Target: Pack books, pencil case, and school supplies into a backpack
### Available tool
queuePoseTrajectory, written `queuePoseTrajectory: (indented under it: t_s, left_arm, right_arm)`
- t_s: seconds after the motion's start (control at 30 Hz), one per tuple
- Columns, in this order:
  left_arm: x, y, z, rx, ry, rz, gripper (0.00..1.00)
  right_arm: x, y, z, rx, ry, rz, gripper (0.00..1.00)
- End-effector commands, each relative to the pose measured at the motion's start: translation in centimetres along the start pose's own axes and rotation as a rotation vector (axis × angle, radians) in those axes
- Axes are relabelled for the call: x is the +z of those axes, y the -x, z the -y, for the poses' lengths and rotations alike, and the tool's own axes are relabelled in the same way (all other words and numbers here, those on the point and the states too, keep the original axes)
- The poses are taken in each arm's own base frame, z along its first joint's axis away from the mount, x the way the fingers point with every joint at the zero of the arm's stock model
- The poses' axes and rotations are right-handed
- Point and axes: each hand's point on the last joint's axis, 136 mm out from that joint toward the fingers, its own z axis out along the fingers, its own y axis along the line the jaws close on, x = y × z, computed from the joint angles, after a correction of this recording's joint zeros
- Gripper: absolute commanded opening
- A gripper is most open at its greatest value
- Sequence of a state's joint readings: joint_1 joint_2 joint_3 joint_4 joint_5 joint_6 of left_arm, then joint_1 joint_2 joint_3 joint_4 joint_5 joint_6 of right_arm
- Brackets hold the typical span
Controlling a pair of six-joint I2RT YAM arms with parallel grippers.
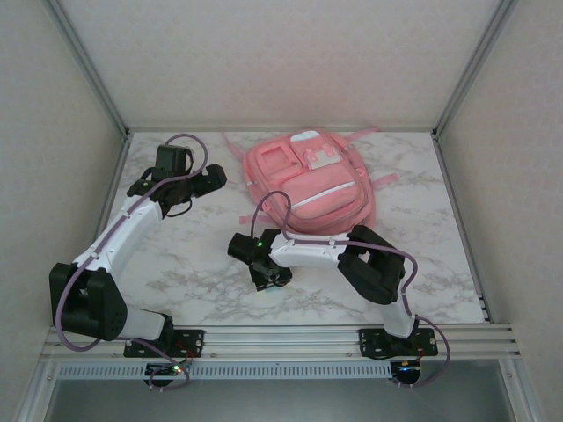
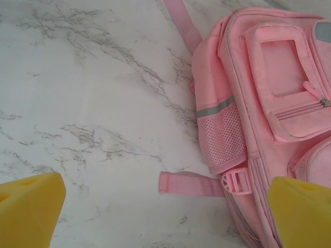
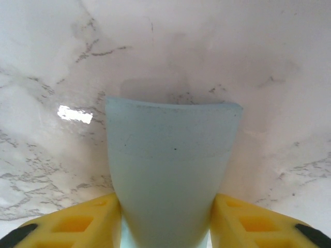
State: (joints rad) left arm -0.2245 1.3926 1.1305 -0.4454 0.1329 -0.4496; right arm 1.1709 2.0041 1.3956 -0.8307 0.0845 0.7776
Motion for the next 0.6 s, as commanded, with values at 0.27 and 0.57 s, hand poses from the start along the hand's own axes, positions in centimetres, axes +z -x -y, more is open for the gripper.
queuePoseTrajectory:
  t_s: [0.27, 0.57]
  left_arm:
    - [-0.1, 0.4, 3.5, 0.046, -0.103, 0.009, 1.00]
    - [1.5, -4.4, 10.5, 0.325, -0.119, 0.003, 0.98]
  right_arm:
    - [-11.3, 5.7, 3.9, -0.004, 0.145, 0.249, 0.42]
    - [-16.1, 9.5, 19.0, 0.331, 0.017, 0.496, 0.40]
